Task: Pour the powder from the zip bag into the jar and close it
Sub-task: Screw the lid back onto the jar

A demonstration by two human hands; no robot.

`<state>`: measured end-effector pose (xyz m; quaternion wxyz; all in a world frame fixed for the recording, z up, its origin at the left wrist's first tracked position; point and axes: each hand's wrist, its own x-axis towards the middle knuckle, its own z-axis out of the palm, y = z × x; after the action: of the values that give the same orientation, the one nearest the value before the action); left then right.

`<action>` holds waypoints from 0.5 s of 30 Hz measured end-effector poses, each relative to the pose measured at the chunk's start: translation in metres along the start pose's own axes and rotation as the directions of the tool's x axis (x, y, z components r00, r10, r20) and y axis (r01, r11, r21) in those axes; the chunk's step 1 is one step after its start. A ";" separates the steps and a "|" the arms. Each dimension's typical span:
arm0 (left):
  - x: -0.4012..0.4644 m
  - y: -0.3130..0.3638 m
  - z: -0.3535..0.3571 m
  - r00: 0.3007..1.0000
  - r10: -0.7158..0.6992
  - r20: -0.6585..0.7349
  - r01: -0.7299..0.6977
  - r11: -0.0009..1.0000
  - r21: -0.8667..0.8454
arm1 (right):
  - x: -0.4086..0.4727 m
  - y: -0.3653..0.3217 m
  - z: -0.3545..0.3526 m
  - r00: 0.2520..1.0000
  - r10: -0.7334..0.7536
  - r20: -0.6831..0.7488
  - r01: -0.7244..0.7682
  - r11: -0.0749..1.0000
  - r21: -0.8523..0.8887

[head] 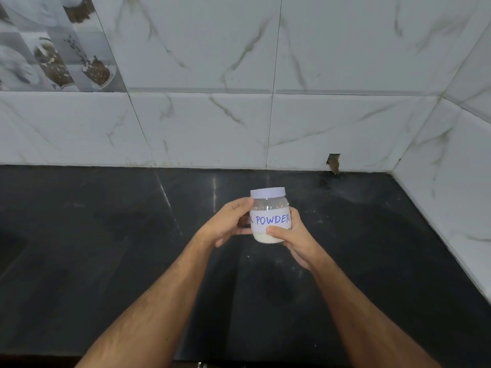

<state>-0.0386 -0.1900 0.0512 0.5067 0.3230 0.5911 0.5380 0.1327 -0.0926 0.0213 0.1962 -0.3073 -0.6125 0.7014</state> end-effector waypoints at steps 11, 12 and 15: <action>0.019 -0.026 -0.018 0.994 -0.034 -0.101 0.042 0.996 0.076 | 0.027 -0.002 -0.021 0.994 0.100 0.041 -0.077 0.925 -0.372; 0.023 -0.026 -0.018 0.994 -0.042 -0.104 0.049 0.997 0.064 | 0.032 -0.002 -0.022 0.994 0.100 0.034 -0.080 0.922 -0.378; 0.038 -0.023 -0.017 0.990 -0.047 -0.133 0.060 0.994 0.095 | 0.045 -0.003 -0.023 0.994 0.104 0.014 -0.091 0.922 -0.377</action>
<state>-0.0618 -0.1652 0.0176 0.4647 0.2958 0.6575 0.5141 0.1151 -0.0454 0.0146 0.0882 -0.3572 -0.7226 0.5852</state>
